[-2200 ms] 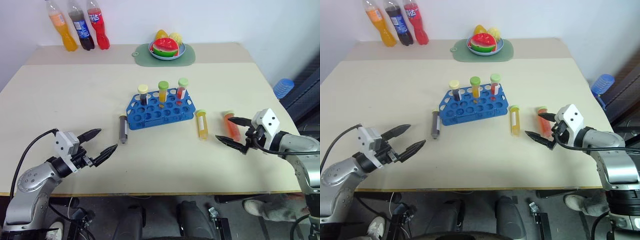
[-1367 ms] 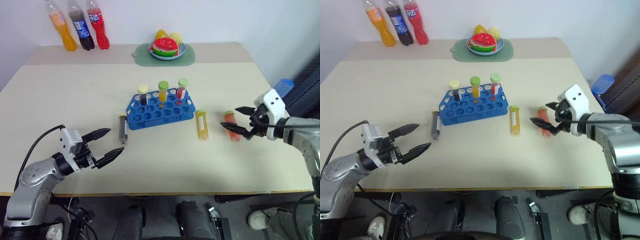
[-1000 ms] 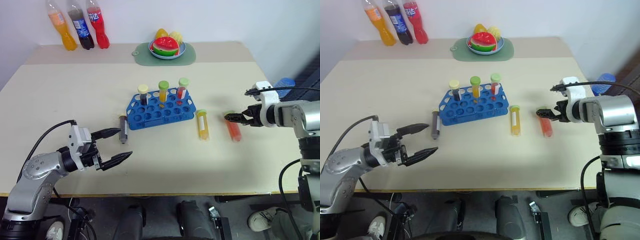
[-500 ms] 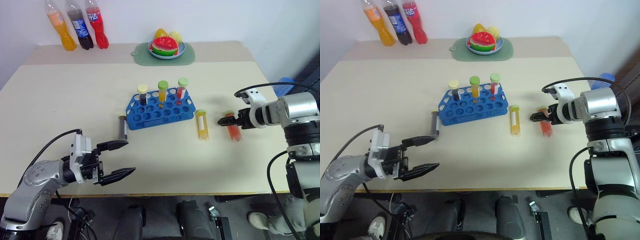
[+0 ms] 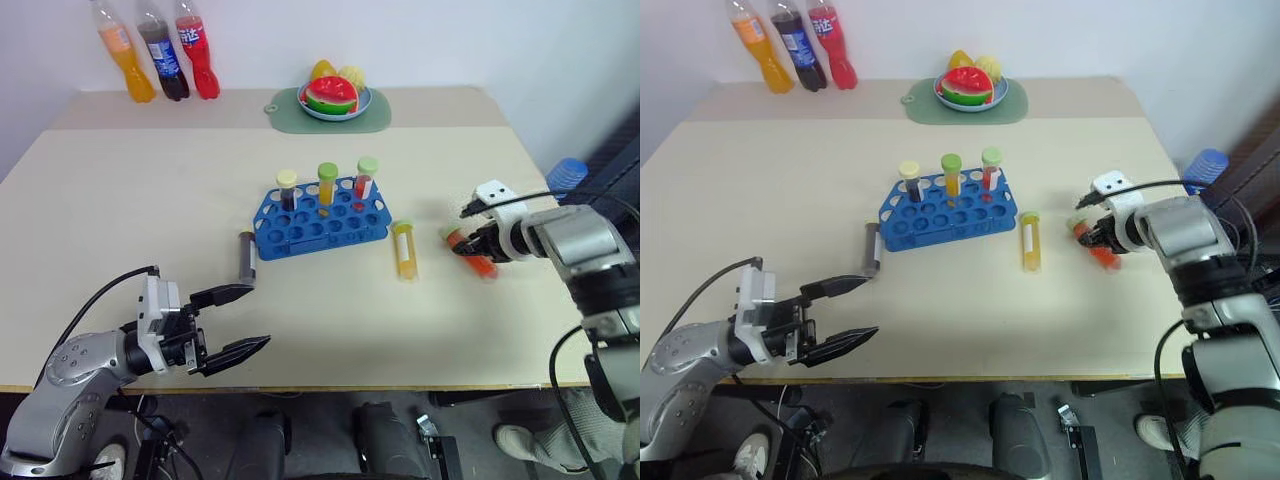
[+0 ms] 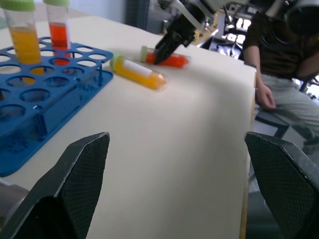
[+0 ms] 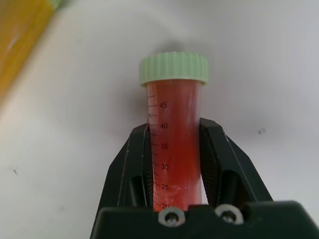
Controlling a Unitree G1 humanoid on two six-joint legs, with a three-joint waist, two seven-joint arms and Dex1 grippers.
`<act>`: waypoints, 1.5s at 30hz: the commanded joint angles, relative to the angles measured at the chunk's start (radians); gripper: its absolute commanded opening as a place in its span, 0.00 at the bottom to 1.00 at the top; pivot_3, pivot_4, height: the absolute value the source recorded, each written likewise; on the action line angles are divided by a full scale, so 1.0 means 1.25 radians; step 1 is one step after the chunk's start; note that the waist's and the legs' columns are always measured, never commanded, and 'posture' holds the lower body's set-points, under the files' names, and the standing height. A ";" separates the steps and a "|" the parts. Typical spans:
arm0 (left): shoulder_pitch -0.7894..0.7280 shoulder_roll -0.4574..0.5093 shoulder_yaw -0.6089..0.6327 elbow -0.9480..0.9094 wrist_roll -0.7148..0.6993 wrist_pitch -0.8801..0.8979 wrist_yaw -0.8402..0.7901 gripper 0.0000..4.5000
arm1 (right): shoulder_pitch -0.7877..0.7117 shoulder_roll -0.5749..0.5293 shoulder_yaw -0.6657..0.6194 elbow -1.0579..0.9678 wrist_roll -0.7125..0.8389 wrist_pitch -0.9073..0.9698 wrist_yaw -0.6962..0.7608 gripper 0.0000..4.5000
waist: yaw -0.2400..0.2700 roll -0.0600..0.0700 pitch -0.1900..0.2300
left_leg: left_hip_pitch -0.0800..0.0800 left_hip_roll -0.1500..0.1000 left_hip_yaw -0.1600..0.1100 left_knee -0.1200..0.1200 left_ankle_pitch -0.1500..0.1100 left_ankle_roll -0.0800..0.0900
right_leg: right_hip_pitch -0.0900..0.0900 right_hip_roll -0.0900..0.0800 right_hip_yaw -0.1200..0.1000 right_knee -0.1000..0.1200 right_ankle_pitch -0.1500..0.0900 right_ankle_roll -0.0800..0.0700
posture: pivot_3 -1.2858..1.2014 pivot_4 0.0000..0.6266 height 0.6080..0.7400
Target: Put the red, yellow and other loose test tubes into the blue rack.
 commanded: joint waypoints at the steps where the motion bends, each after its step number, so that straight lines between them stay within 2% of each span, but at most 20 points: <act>1: -0.001 -0.007 0.012 -0.012 -0.003 -0.019 0.004 1.00 | 0.082 0.021 -0.126 -0.077 0.011 -0.246 -0.044 0.18 | 0.000 -0.001 0.000 | 0.000 0.000 0.000 0.000 0.000 0.000 | 0.001 0.000 0.000 -0.001 0.000 0.000 | 0.52 0.24 1.00; 4: -0.005 -0.011 0.011 -0.005 0.000 -0.023 0.005 1.00 | 0.158 0.094 -0.272 -0.217 0.108 -0.315 -0.067 0.18 | -0.007 0.001 0.000 | 0.000 0.000 0.002 -0.001 0.000 0.000 | 0.000 0.000 0.001 -0.001 0.001 0.001 | 0.52 0.24 1.00; 8: -0.031 -0.013 0.007 0.010 0.000 -0.025 0.002 1.00 | 0.256 0.237 -0.344 -0.370 0.167 -0.469 -0.114 0.18 | -0.004 0.002 0.001 | 0.000 0.002 0.000 -0.002 0.000 0.000 | -0.002 0.002 0.001 0.001 0.001 0.000 | 0.52 0.24 1.00; 13: -0.070 -0.020 -0.003 0.032 -0.001 -0.022 -0.003 1.00 | 0.260 0.396 -0.322 -0.365 0.159 -0.574 -0.189 0.18 | 0.000 0.002 0.001 | 0.000 0.001 -0.001 -0.001 0.000 0.000 | -0.002 0.000 0.000 0.001 0.001 0.001 | 0.52 0.24 1.00; 17: -0.077 -0.021 0.003 0.028 -0.012 -0.013 -0.002 1.00 | 0.230 0.529 -0.274 -0.265 0.120 -0.717 -0.231 0.18 | -0.003 0.002 0.001 | 0.000 0.000 -0.001 -0.001 0.000 0.000 | -0.002 0.000 0.000 0.001 0.001 0.001 | 0.52 0.24 1.00; 19: -0.074 -0.017 0.009 0.029 -0.013 -0.012 -0.003 1.00 | 0.221 0.559 -0.261 -0.225 0.102 -0.761 -0.239 0.18 | -0.004 0.003 0.002 | 0.000 0.001 -0.001 -0.002 0.000 0.000 | -0.003 0.001 0.001 0.002 0.001 0.000 | 0.52 0.24 1.00; 32: -0.032 -0.025 0.039 -0.025 -0.031 -0.004 0.040 1.00 | 0.149 0.601 -0.251 0.099 0.039 -1.004 -0.258 0.18 | -0.005 0.003 0.002 | 0.000 0.000 -0.001 -0.002 0.000 0.000 | -0.004 0.001 0.001 0.003 0.001 0.000 | 0.52 0.24 1.00; 45: 0.015 -0.021 0.057 -0.073 -0.052 0.008 0.071 1.00 | 0.093 0.650 -0.251 0.267 0.027 -1.104 -0.274 0.18 | -0.021 0.004 0.002 | 0.001 0.001 -0.001 -0.002 0.000 0.000 | -0.003 0.001 0.001 0.004 0.001 0.000 | 0.52 0.24 1.00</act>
